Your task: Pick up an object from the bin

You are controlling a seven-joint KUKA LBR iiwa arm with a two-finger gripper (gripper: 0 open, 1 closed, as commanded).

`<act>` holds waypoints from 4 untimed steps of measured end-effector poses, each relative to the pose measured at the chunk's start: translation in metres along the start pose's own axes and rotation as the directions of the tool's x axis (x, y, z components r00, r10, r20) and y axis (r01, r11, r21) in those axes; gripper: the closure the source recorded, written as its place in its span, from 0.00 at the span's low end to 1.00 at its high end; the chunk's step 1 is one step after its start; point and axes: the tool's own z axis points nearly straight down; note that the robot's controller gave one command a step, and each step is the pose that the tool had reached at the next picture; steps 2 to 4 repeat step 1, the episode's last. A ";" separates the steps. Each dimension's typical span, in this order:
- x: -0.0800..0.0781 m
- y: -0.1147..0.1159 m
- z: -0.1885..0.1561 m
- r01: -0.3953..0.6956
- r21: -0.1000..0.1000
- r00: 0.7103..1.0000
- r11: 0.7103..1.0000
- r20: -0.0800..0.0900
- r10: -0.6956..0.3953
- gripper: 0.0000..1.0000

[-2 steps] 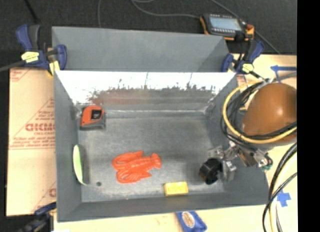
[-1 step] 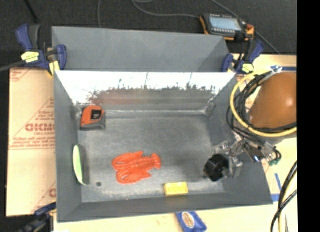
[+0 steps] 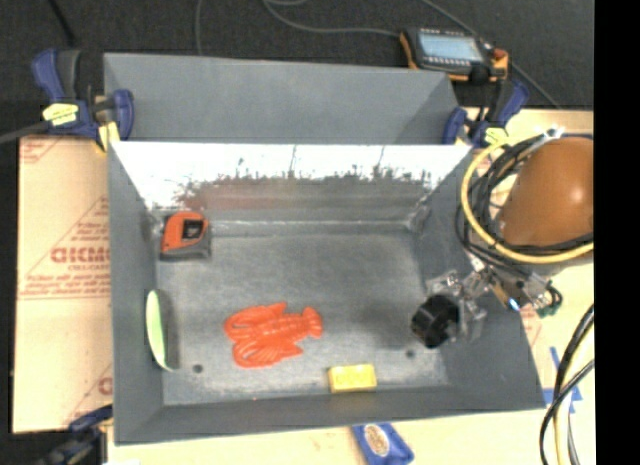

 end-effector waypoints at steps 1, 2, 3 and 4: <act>0.003 0.010 -0.010 0.001 -0.020 1.000 1.000 -0.023 -0.002 1.00; 0.003 0.010 -0.010 0.001 -0.020 1.000 1.000 -0.023 -0.002 1.00; 0.003 0.010 -0.010 0.001 -0.020 1.000 1.000 -0.023 -0.002 1.00; 0.003 0.010 -0.010 0.001 -0.020 1.000 1.000 -0.023 -0.002 1.00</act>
Offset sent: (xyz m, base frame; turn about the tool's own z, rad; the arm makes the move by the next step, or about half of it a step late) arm -0.0041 -0.0140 -0.0850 -0.1250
